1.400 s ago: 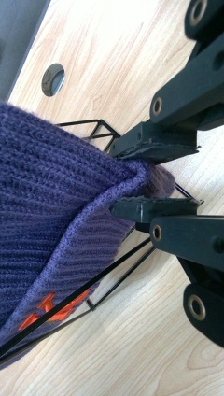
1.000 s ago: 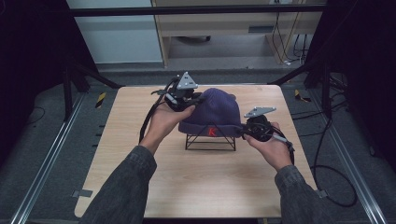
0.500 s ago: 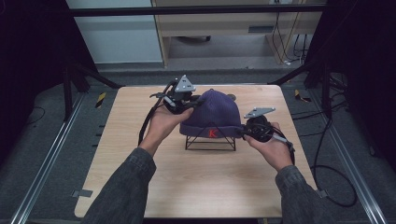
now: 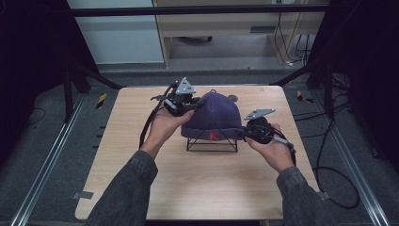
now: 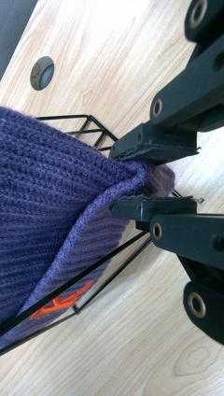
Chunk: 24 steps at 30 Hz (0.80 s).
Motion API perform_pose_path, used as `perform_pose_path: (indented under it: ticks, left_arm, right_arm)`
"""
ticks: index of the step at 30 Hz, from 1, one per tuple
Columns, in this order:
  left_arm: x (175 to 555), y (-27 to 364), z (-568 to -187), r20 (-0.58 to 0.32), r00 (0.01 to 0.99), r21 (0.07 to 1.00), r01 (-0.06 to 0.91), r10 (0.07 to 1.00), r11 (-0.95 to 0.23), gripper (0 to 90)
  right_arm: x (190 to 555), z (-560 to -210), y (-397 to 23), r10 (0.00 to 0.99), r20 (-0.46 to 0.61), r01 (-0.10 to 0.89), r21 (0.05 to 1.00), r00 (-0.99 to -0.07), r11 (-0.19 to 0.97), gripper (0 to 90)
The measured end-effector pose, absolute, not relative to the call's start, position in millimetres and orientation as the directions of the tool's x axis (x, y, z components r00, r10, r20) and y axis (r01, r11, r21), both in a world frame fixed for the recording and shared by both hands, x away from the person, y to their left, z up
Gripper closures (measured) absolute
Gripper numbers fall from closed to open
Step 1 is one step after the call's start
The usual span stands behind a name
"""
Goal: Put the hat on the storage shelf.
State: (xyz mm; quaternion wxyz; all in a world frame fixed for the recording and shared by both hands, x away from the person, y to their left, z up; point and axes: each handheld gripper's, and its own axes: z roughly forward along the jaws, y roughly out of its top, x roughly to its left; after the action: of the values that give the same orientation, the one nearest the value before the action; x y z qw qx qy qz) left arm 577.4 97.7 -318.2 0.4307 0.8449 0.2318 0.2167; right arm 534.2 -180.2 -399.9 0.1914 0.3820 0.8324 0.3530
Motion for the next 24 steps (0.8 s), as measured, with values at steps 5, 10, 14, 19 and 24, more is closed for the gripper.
perform_pose_path:
  ticks: [5,10,14,19,24]
  left_arm:
    - [578,99,-319,0.162,0.801,0.831,0.204,0.577,-0.518,78.9]
    - [577,100,-322,0.159,0.797,0.832,0.210,0.582,-0.514,78.9]
    - [577,100,-324,0.156,0.798,0.834,0.210,0.583,-0.511,78.9]
    - [577,101,-327,0.155,0.801,0.829,0.213,0.578,-0.518,78.8]
    - [576,100,-328,0.159,0.803,0.824,0.212,0.574,-0.525,78.8]
  right_arm:
    - [535,-403,-177,0.768,-0.053,0.502,0.727,-0.639,0.468,73.9]
    - [535,-403,-175,0.766,-0.060,0.501,0.724,-0.640,0.474,74.3]
    - [534,-405,-173,0.751,-0.067,0.483,0.728,-0.657,0.487,74.7]
    - [533,-411,-172,0.754,-0.059,0.491,0.726,-0.654,0.482,74.8]
    - [534,-415,-172,0.756,-0.055,0.497,0.722,-0.652,0.481,74.7]
